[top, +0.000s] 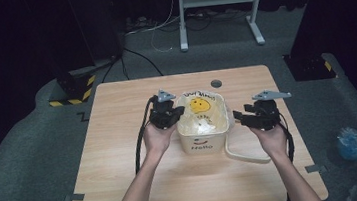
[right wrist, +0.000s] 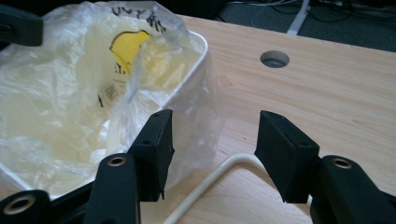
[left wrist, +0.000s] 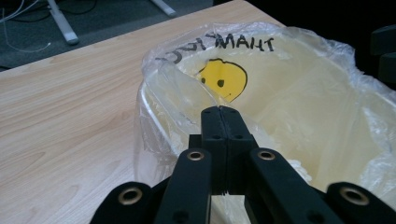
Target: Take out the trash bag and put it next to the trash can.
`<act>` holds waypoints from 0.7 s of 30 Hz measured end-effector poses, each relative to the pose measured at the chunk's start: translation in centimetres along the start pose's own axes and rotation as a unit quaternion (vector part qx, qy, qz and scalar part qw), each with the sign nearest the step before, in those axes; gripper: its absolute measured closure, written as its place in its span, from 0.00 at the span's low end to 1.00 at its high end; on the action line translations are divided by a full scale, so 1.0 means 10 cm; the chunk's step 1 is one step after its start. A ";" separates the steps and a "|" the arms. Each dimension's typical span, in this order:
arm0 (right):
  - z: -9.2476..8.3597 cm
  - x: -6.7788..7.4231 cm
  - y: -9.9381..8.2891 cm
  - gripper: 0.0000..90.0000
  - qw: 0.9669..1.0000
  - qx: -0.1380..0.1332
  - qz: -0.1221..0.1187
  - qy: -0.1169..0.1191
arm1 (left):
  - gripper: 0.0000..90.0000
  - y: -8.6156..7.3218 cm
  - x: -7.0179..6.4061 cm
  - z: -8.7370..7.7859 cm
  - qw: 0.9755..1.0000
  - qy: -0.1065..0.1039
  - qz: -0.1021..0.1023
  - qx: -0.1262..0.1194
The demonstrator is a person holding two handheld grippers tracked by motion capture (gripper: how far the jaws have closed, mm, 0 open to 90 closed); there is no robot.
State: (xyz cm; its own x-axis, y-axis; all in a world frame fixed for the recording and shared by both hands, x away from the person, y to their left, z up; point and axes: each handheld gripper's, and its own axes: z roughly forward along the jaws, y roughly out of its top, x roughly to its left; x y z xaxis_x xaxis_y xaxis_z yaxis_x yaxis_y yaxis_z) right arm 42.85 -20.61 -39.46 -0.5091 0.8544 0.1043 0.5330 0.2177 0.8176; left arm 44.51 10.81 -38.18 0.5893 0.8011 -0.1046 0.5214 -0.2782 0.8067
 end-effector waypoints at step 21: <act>0.19 0.26 0.32 0.49 0.999 0.012 -0.017 0.026 | 0.99 0.07 -0.09 0.09 0.999 -0.043 0.001 -0.005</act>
State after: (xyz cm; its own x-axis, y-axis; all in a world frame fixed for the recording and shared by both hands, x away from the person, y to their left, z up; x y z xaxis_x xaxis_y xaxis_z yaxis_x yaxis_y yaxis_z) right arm 44.55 -16.80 -37.65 -0.5613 0.8207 0.1069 0.5309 0.2580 0.8072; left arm 44.93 9.43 -38.11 0.6413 0.7519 -0.1533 0.5149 -0.2735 0.8124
